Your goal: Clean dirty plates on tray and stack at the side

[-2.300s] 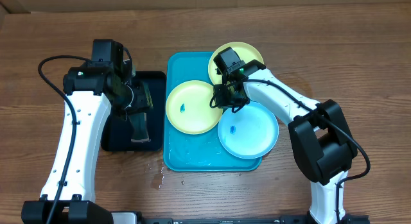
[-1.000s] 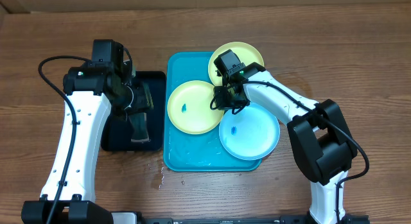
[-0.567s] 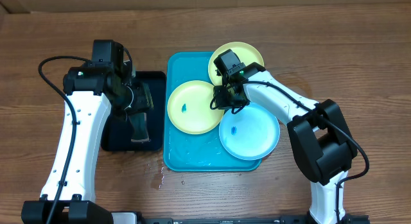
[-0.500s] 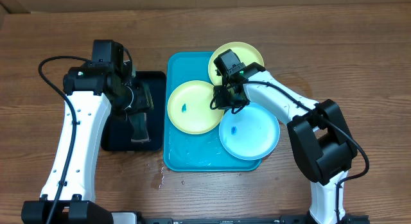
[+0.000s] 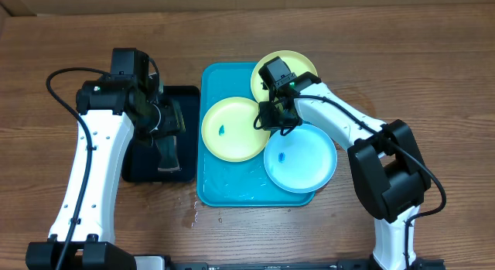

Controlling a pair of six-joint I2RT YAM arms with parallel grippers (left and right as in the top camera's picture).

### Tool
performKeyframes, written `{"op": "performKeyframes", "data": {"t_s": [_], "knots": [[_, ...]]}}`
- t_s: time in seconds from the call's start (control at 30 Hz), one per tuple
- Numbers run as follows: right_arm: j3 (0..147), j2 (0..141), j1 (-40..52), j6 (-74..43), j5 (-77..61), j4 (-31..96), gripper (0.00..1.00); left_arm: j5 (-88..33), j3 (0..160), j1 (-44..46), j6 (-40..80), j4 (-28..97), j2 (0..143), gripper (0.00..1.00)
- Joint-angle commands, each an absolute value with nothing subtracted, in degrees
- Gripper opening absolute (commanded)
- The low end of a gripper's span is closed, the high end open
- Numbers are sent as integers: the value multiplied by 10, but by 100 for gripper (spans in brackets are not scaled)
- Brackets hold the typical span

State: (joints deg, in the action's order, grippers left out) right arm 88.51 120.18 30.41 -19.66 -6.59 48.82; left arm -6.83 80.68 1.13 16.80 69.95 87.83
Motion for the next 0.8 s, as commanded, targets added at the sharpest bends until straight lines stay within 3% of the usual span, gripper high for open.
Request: {"op": "performKeyframes", "data": {"t_s": [0.0, 0.77], "knots": [[901, 1199, 302, -198, -60, 487, 11, -70, 815, 12, 163, 703, 881, 65], [900, 1199, 303, -198, -51, 485, 11, -69, 814, 12, 154, 707, 881, 69]]}}
